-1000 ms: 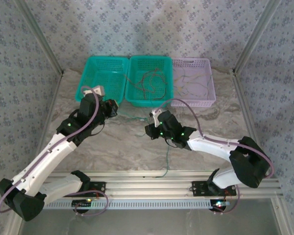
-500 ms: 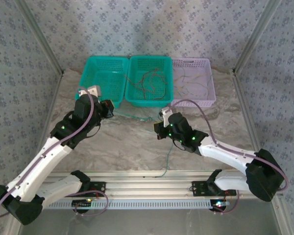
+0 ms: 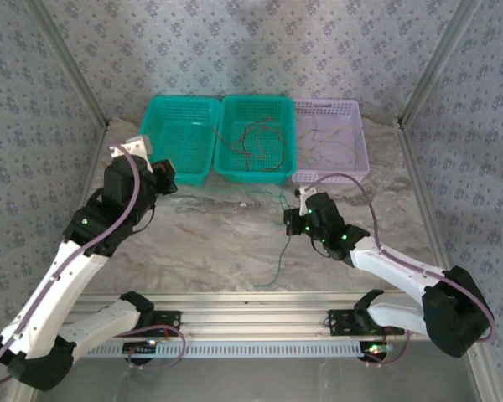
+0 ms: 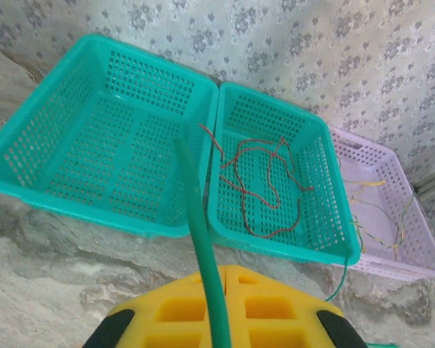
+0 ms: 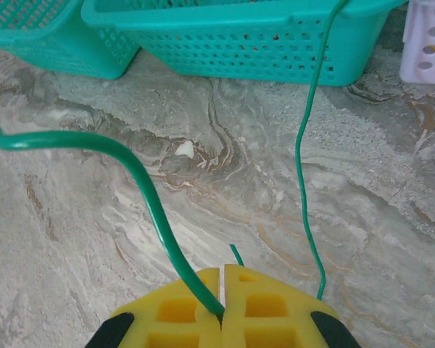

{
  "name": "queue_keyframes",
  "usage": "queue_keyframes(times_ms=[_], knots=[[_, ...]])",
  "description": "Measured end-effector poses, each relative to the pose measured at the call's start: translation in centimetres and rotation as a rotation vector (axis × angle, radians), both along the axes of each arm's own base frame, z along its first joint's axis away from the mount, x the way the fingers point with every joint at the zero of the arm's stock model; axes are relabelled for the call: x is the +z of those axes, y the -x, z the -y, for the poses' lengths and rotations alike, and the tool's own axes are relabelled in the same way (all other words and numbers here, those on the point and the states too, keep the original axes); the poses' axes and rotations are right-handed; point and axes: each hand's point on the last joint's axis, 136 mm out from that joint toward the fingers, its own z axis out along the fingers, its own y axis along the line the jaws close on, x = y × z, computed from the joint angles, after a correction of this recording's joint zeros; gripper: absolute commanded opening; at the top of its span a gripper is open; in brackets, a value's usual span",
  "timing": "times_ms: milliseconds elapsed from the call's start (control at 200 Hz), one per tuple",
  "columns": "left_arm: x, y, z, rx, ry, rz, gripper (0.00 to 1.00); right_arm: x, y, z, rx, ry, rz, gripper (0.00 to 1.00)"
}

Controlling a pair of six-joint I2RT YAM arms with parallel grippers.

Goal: Untangle the cables

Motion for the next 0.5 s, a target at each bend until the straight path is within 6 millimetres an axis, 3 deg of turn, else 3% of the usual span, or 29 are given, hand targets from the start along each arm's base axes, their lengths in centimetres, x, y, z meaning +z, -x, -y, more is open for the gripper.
queue_keyframes(times_ms=[500], knots=[[2.3, 0.2, -2.1, 0.053, -0.08, 0.048, 0.0, 1.5, 0.0, 0.2, 0.003, -0.045, 0.023, 0.0]])
